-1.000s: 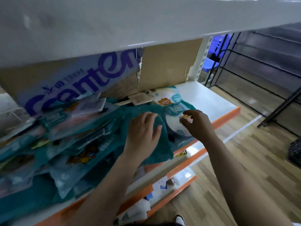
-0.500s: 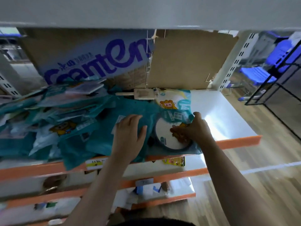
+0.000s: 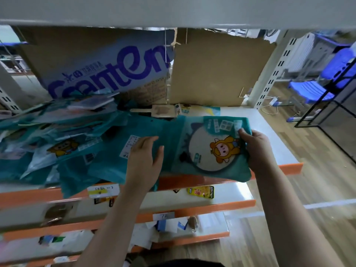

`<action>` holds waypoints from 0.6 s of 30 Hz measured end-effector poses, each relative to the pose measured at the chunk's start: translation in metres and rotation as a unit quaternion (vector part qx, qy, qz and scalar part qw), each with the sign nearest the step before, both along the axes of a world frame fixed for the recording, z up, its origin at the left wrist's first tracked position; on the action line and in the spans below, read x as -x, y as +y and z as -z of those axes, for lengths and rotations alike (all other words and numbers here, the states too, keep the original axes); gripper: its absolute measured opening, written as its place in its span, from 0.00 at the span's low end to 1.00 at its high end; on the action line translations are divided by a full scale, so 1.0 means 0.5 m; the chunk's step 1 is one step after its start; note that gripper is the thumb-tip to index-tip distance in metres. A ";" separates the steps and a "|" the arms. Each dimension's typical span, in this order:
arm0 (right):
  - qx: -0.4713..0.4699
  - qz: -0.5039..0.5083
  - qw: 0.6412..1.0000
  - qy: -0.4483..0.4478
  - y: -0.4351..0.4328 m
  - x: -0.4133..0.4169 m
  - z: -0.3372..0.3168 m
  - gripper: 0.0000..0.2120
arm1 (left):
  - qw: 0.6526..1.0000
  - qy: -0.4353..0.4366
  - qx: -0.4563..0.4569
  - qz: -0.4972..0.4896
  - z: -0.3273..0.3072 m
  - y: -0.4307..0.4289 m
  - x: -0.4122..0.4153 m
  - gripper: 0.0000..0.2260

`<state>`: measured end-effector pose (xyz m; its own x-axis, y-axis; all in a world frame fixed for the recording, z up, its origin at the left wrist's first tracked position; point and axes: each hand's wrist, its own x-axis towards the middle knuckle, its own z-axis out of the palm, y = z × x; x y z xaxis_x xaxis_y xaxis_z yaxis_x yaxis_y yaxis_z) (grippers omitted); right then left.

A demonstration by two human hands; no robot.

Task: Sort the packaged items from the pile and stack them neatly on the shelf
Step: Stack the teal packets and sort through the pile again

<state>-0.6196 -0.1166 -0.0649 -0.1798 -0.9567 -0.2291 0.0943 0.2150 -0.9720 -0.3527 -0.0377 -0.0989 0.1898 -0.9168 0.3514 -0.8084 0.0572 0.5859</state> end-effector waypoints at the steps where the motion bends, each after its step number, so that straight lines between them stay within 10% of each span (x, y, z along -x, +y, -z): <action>1: 0.026 0.026 0.999 -0.003 -0.002 0.009 0.001 0.07 | 1.000 0.011 0.011 0.001 0.001 -0.002 0.007 0.17; 7: 0.096 0.121 0.975 -0.159 -0.002 0.004 0.003 0.07 | 0.988 0.140 0.011 0.059 -0.017 -0.008 0.061 0.19; 13: 0.081 -0.009 0.949 -0.305 0.025 -0.093 0.044 0.11 | 0.902 0.424 -0.043 0.059 -0.053 -0.031 0.109 0.16; 18: 0.095 -0.074 0.982 -0.145 0.006 -0.108 0.044 0.12 | 0.896 0.442 0.016 -0.029 -0.067 -0.046 0.031 0.08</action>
